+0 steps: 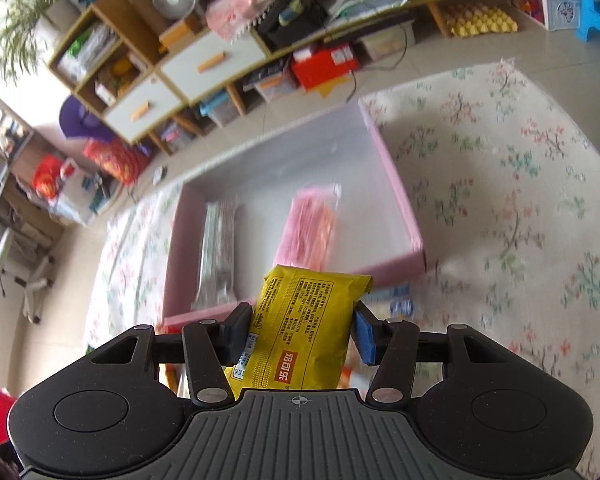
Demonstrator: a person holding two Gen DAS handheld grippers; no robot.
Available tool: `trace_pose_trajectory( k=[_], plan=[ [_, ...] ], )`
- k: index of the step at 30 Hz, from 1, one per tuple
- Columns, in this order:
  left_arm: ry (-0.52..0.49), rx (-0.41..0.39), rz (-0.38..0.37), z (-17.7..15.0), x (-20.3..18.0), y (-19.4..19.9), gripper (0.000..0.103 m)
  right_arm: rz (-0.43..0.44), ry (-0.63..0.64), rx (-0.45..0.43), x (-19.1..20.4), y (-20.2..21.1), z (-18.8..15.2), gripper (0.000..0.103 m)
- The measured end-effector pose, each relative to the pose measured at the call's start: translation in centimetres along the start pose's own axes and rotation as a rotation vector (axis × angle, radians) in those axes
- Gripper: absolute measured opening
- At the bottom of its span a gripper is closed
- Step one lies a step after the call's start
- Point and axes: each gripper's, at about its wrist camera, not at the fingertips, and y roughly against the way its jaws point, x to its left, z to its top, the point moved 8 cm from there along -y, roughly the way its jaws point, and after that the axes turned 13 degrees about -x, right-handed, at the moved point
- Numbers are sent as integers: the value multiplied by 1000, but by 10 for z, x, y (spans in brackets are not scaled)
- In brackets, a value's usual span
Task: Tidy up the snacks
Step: 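Carry the green bag and yellow packet into the pink box and release both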
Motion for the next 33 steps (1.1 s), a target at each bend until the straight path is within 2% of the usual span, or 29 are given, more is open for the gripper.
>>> trace_pose_trajectory(
  k=[6, 11, 15, 20, 25, 28, 33],
  plan=[
    [9, -19, -23, 18, -25, -23, 42, -12, 11, -60, -9, -18, 22, 52],
    [-44, -8, -85, 39, -59, -60, 42, -88, 135, -84, -6, -45, 30, 52],
    [-58, 17, -147, 35, -79, -97, 42, -115, 224, -65, -1, -65, 28, 52],
    [-152, 18, -111, 28, -83, -131, 42, -140, 315, -35, 3, -88, 26, 52],
    [-179, 8, -129, 27, -86, -149, 42, -115, 370, -18, 5, -109, 24, 51],
    [-192, 0, -107, 26, -81, -157, 42, -70, 351, -35, 7, -117, 29, 51],
    [-142, -20, -124, 31, -75, -161, 42, -23, 304, -69, 4, -129, 39, 51]
  ],
)
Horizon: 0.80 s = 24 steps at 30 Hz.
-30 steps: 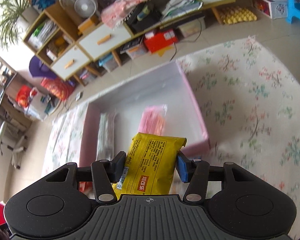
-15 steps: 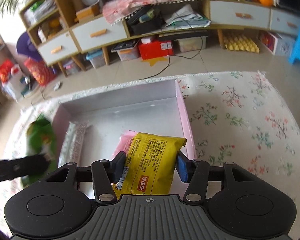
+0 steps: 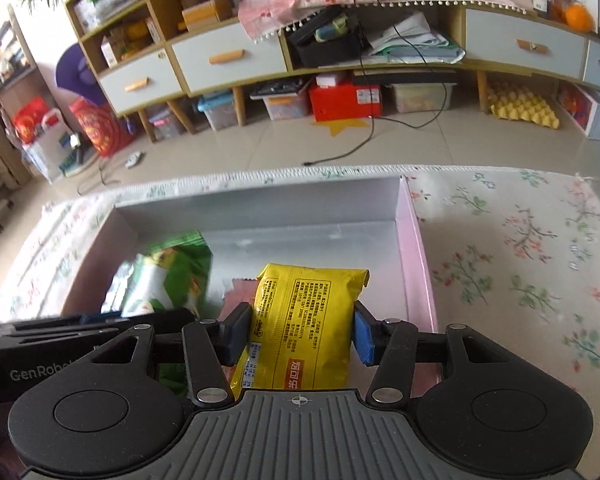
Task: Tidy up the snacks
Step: 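Carry the green bag and yellow packet into the pink box and release both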
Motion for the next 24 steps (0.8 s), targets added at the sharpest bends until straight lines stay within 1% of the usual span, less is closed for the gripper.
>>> trace_pose_trajectory(
  k=[2, 7, 12, 15, 16, 17, 20, 22, 24],
  plan=[
    [-4, -16, 13, 2, -2, -2, 42, 9, -15, -20, -1, -3, 4, 51],
    [17, -49, 2, 6, -5, -7, 42, 11, -35, -60, -8, -9, 10, 51],
    [53, -64, -4, 8, -5, -11, 43, 22, -63, -107, -14, -5, 18, 52],
    [40, -75, 1, 9, -7, -12, 44, 32, -88, -128, -18, -1, 23, 53],
    [38, -79, 0, 9, -8, -12, 46, 38, -102, -134, -20, 1, 25, 56],
    [40, -84, -4, 10, -9, -11, 48, 45, -118, -141, -22, 2, 27, 60],
    [37, -96, -8, 13, -11, -9, 52, 56, -132, -156, -24, 7, 30, 61],
    [29, -101, -7, 15, -13, -6, 59, 54, -126, -164, -24, 11, 33, 65],
    [21, -100, -3, 15, -14, -2, 64, 57, -125, -166, -24, 16, 35, 71]
  ],
)
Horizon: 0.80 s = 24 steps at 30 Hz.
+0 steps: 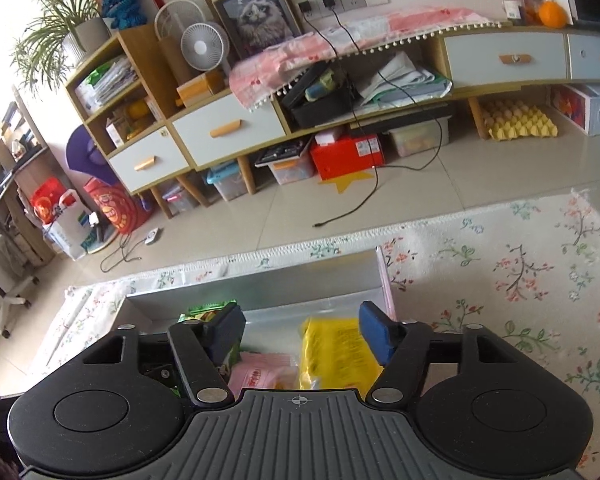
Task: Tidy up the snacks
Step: 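Carry the green bag and yellow packet into the pink box and release both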
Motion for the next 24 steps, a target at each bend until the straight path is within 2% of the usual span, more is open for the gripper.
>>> trace_pose_trajectory(
  k=[6, 11, 15, 24],
  plan=[
    [-91, 2, 25, 4, -11, 18, 80, 4, 17, 34, 9, 19, 3, 83],
    [-112, 5, 50, 6, -14, 41, 91, 10, 21, 31, 22, 48, 11, 89],
    [-135, 6, 78, 7, -14, 63, 99, -8, 17, 31, 26, 72, 11, 91],
    [-167, 24, 164, -4, -6, 108, 102, -35, 79, 6, 48, 126, -4, 98]
  ],
)
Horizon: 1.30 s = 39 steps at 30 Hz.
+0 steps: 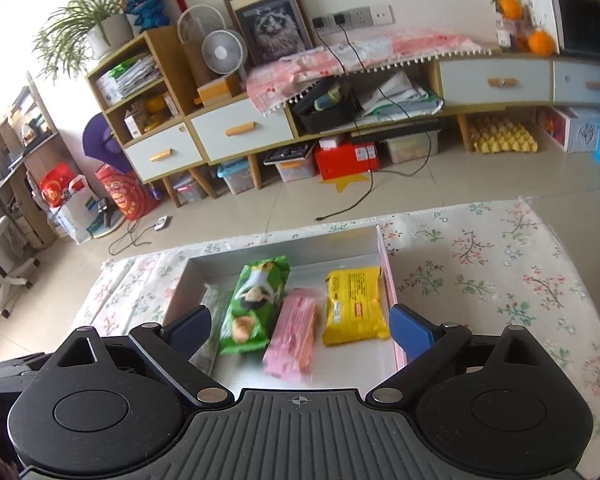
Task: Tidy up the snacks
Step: 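Carry the green bag and yellow packet into the pink box and release both, then grasp the clear-wrapped white bread with the left gripper while the right grasps the red-white candy packet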
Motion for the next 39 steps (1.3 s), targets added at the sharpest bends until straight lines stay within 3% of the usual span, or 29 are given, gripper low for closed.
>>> trace_pose_trajectory(
  k=[10, 13, 17, 23, 31, 38, 39],
  plan=[
    [80, 53, 71, -29, 28, 28, 103, -13, 109, 33, 16, 32, -33, 101],
    [97, 110, 87, -45, 38, 27, 102, -9, 94, 112, 13, 30, -52, 101],
    [118, 182, 55, -63, 45, 23, 102, -29, 58, 220, 7, 24, -76, 101],
    [57, 257, 16, -91, 49, 27, 97, -17, 22, 376, 7, 21, -119, 101],
    [144, 339, -32, -114, 60, 24, 74, 35, -55, 459, 23, 22, -138, 101],
    [109, 314, -65, -111, 47, 24, 60, 3, -34, 485, 32, 13, -149, 99],
    [96, 312, -69, -111, 44, 25, 56, -3, -34, 486, 31, 12, -150, 94]
  ],
)
